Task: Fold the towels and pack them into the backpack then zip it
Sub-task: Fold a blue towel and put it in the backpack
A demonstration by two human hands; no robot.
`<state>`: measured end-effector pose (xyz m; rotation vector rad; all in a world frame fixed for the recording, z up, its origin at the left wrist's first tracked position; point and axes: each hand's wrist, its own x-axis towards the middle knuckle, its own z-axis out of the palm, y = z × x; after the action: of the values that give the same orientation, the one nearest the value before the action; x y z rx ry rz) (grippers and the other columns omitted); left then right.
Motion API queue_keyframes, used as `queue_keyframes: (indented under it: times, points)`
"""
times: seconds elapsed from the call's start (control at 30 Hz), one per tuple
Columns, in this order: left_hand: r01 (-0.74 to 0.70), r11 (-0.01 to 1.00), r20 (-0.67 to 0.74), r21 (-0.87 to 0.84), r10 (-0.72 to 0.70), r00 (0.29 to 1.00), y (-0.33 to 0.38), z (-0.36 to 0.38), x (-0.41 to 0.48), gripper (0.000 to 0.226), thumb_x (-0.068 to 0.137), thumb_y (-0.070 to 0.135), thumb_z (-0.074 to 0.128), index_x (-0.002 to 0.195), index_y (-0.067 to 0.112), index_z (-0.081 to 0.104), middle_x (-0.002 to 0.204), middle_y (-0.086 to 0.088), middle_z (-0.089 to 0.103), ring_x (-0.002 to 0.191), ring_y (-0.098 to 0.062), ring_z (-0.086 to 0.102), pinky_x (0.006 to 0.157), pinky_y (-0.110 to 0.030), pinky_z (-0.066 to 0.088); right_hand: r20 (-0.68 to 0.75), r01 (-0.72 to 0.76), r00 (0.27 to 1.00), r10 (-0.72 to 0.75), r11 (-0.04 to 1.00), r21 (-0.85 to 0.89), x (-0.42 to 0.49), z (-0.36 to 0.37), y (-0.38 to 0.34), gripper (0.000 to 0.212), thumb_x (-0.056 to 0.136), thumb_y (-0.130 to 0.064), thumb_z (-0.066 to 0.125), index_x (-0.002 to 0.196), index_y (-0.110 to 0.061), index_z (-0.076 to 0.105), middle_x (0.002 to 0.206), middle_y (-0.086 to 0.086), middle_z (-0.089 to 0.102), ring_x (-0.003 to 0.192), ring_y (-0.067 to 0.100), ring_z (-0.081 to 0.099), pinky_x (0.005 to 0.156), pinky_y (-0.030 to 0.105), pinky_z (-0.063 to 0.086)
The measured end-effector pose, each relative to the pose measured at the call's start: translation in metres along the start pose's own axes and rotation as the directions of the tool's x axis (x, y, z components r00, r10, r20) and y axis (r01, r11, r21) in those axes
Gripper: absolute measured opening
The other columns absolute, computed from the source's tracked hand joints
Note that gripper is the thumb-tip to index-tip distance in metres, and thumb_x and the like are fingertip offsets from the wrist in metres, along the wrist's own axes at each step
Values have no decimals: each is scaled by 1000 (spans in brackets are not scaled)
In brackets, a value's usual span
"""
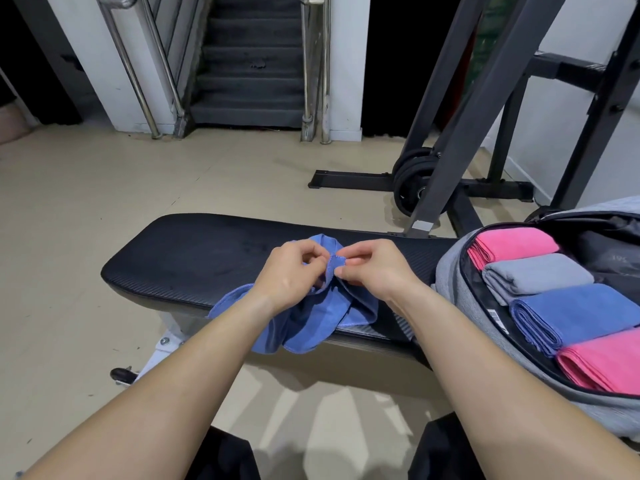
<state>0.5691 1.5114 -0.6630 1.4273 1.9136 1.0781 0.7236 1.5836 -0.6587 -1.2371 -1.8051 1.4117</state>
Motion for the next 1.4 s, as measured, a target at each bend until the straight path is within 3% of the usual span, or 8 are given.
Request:
queue_keyframes:
  times: [0.23,0.47,0.67,0.8,0.93,1.07,1.23,1.4]
  points:
    - [-30,999,20,-24,30,999,-1,2,-1,14,92,21,69,105,25,65,72,2,74,67,-11,73,71,-30,59,25,23,999,-24,999,22,-2,-1,1,24,80,0,80,87,-22,74,80,-1,77,80,11,75,84,27,60]
    - [-32,999,-10,5,32,999,1,1,0,10,88,20,74,83,21,65,68,1,72,61,-13,72,66,-33,59,7,9,1000,-9,1000,15,0,-2,6,24,75,-2,84,92,-16,74,83,2,77,83,16,75,88,38,60]
    - [-76,996,11,45,75,997,-2,3,1,11,88,26,74,98,29,69,70,4,72,62,-7,69,70,-25,56,11,38,999,-38,999,-14,1,-4,8,37,73,-9,87,104,-20,71,88,0,77,89,15,74,95,38,56]
    - [-67,992,-20,105,70,997,-3,2,2,8,86,31,75,84,28,68,65,8,69,59,-1,63,64,-22,51,38,55,998,-55,998,-18,-2,-5,7,37,70,-19,91,101,-18,71,84,-1,77,84,11,74,89,32,57]
    - [-67,990,-47,127,74,996,0,4,3,13,83,38,77,79,30,68,65,7,68,57,-2,60,58,-19,45,63,63,996,-57,994,-94,-2,-5,7,15,78,-19,86,88,-16,75,69,-3,74,63,3,66,74,28,53]
    - [-94,973,-84,209,113,990,4,3,1,13,84,46,74,82,33,71,68,9,65,62,-5,57,58,-24,46,79,87,994,-79,991,-98,1,-10,9,6,84,-17,81,85,-19,76,78,6,76,69,9,64,70,30,49]
    - [-111,890,-106,443,175,979,7,-9,-2,9,94,44,59,91,38,65,83,12,53,81,-10,54,62,-29,39,49,186,983,-179,946,-267,7,-20,-20,7,94,-13,65,89,-16,70,77,-2,66,66,10,56,68,28,48]
    - [-84,901,-135,427,155,979,12,-22,-7,7,90,42,64,85,39,61,85,12,53,85,-11,53,66,-29,38,61,351,923,-381,762,-544,12,-33,-89,9,97,-14,56,92,-16,63,87,-5,65,75,12,55,68,27,43]
